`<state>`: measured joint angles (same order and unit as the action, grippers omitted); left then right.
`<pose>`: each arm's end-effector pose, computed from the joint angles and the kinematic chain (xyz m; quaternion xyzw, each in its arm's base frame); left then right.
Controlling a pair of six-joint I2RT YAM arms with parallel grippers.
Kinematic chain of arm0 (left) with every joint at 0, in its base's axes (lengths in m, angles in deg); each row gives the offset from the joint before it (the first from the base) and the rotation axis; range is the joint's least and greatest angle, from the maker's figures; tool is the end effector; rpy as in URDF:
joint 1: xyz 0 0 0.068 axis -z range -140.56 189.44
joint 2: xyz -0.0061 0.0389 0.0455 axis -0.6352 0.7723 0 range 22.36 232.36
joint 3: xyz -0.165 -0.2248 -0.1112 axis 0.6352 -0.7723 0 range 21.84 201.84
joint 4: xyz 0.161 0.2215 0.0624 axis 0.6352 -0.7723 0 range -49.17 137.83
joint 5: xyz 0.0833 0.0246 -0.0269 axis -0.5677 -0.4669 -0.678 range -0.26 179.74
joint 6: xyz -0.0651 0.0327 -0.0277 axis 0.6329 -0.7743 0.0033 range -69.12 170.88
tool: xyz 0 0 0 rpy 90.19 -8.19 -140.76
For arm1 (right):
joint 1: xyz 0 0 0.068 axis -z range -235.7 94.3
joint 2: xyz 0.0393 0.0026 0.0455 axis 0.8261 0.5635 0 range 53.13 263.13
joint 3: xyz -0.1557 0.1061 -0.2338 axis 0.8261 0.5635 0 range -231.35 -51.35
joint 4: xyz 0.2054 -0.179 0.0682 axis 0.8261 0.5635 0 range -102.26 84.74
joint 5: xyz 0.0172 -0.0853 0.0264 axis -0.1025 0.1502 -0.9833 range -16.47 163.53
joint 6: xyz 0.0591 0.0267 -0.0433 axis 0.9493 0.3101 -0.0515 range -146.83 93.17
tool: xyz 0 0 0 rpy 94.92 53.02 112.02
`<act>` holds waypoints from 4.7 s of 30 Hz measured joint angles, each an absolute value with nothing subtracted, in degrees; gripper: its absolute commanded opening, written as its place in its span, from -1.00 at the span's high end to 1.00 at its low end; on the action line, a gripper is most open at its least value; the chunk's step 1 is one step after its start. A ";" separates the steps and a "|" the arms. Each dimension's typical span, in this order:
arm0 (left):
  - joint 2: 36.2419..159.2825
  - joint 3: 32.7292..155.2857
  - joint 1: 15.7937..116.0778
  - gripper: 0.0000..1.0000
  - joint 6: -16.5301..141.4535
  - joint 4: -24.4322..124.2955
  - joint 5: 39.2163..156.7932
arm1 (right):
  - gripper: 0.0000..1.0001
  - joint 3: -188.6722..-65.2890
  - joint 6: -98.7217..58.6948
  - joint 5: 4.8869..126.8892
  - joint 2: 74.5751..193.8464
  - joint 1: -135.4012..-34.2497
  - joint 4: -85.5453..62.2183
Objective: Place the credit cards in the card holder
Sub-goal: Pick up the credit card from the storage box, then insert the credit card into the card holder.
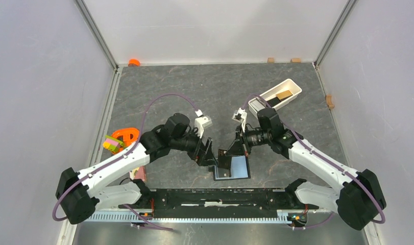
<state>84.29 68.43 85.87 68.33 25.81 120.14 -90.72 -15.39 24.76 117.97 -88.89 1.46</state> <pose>0.1540 -0.2109 0.2792 0.3290 0.8084 -0.4258 0.2387 0.1841 0.1803 0.2434 -0.3292 0.7745 0.4933 0.2200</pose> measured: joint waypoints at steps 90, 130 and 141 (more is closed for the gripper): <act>118.58 50.37 95.75 0.96 115.06 79.75 117.40 | 1.00 -72.95 -1.14 64.82 115.39 -95.40 0.74; 128.61 44.95 91.25 0.96 123.41 100.49 123.37 | 1.00 -73.89 -1.00 67.59 116.05 -97.35 1.67; 130.71 46.44 91.25 0.96 121.71 101.28 125.75 | 1.00 -74.44 -0.98 68.29 116.50 -97.98 2.22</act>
<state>130.71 46.44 91.25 121.71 101.28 125.75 -74.44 -0.98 68.29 116.50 -97.98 2.22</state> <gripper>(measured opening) 0.036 0.004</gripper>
